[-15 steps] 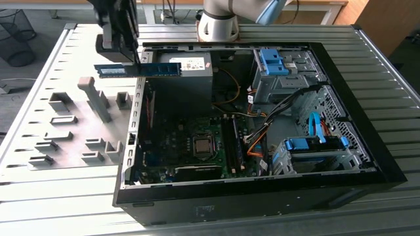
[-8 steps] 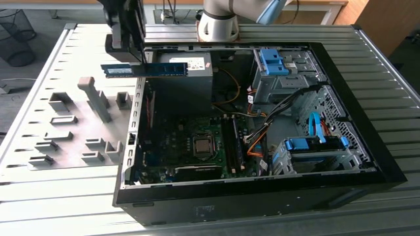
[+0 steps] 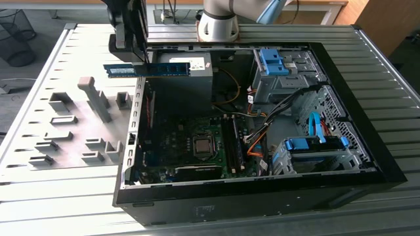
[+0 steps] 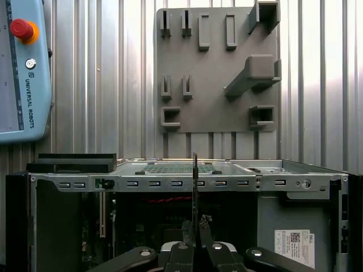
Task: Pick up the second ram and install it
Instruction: 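Pick up the second ram and move it above second insertion slot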
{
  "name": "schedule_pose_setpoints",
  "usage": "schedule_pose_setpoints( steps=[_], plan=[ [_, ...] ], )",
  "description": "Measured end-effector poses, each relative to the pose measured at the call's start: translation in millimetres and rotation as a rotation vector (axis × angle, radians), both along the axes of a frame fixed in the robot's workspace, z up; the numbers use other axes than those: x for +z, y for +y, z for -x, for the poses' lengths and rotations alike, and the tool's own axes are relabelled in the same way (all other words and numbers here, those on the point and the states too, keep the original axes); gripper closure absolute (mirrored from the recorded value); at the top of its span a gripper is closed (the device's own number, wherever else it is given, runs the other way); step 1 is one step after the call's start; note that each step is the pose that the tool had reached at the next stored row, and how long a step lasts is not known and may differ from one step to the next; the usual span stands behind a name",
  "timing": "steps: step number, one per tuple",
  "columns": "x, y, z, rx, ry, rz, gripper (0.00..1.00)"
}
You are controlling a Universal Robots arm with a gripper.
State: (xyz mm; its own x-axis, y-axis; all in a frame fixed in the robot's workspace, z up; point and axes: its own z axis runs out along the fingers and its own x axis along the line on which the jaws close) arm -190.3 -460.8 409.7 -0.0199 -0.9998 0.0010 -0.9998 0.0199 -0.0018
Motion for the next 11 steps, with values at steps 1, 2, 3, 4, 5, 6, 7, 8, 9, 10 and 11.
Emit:
schedule_pose_setpoints(
  steps=[1,2,3,4,5,6,7,8,9,10,11],
  plan=[
    [0.0,0.0,0.0,0.0,0.0001,0.0,0.86],
    [0.0,0.0,0.0,0.0,0.0,0.0,0.86],
    [0.0,0.0,0.0,0.0,0.0,0.0,0.86],
    [0.0,0.0,0.0,0.0,0.0,0.0,0.86],
    [0.0,0.0,0.0,0.0,0.0,0.0,0.86],
    [0.0,0.0,-0.1,0.0,0.0,0.0,0.86],
    [0.0,0.0,-0.1,0.0,0.0,0.0,0.86],
    [0.0,0.0,-0.1,0.0,0.0001,0.0,0.86],
    [0.0,0.0,-0.5,0.0,0.0,-0.0001,0.86],
    [0.0,0.1,-1.3,0.0,0.0,0.0,0.86],
    [0.0,0.0,-2.5,0.0,0.0,0.0,0.86]
  ],
)
